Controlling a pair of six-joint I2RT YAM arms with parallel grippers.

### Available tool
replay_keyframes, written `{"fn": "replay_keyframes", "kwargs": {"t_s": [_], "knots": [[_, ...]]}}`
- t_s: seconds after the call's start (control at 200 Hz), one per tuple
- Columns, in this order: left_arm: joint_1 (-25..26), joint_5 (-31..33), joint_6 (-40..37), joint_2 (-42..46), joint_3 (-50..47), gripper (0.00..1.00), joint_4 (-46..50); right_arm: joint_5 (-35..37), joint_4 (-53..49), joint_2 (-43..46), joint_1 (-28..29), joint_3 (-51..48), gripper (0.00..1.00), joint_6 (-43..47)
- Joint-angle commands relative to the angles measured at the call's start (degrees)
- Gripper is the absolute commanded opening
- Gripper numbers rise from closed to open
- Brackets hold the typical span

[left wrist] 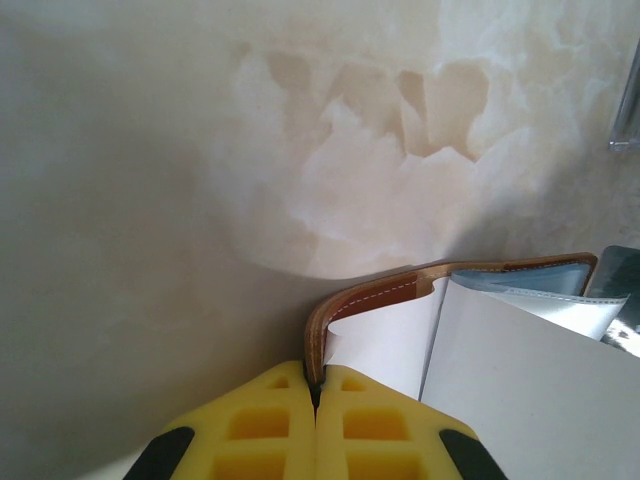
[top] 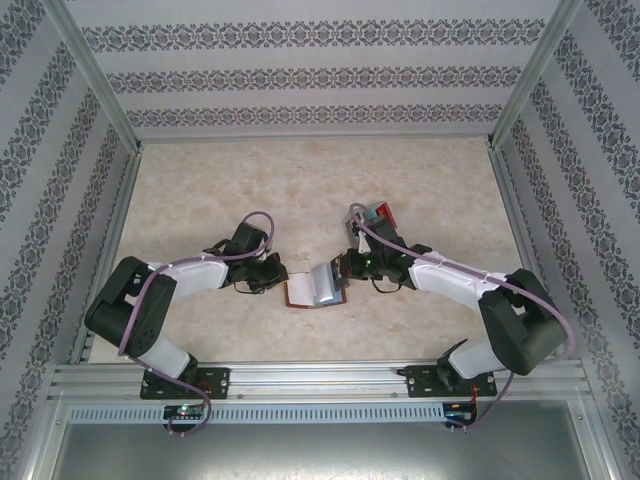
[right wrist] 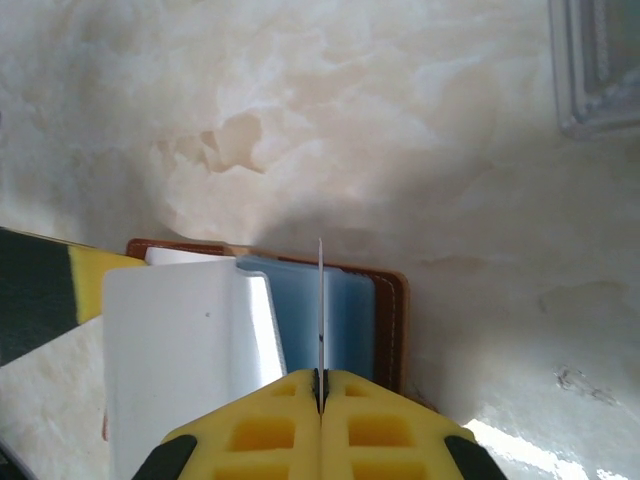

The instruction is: Put the credit cards into the card holder

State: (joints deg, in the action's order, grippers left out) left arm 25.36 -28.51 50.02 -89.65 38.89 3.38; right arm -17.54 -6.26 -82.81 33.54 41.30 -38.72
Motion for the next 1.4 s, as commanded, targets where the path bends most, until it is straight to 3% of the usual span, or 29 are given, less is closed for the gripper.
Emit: {"fn": "replay_keyframes", "kwargs": {"t_s": [0.0,0.49,0.849,1.394], "knots": [[-0.23,-0.3,0.61,-0.31,-0.44,0.0,0.14,1.64,-0.61,-0.01,0.74,-0.87,0.0,-0.48],[-0.2,-0.65,0.7,-0.35,-0.07,0.0,0.32,5.23,-2.66,-0.3,1.27,-0.92,0.0,-0.19],[-0.23,-0.99,0.52,-0.72,0.39,0.0,0.42,-0.37,3.45,-3.36,1.7,-1.61,0.0,-3.46],[-0.18,-1.31,0.26,-1.37,0.63,0.0,0.33,5.72,-6.09,2.36,2.66,2.4,0.0,-0.57]]}}
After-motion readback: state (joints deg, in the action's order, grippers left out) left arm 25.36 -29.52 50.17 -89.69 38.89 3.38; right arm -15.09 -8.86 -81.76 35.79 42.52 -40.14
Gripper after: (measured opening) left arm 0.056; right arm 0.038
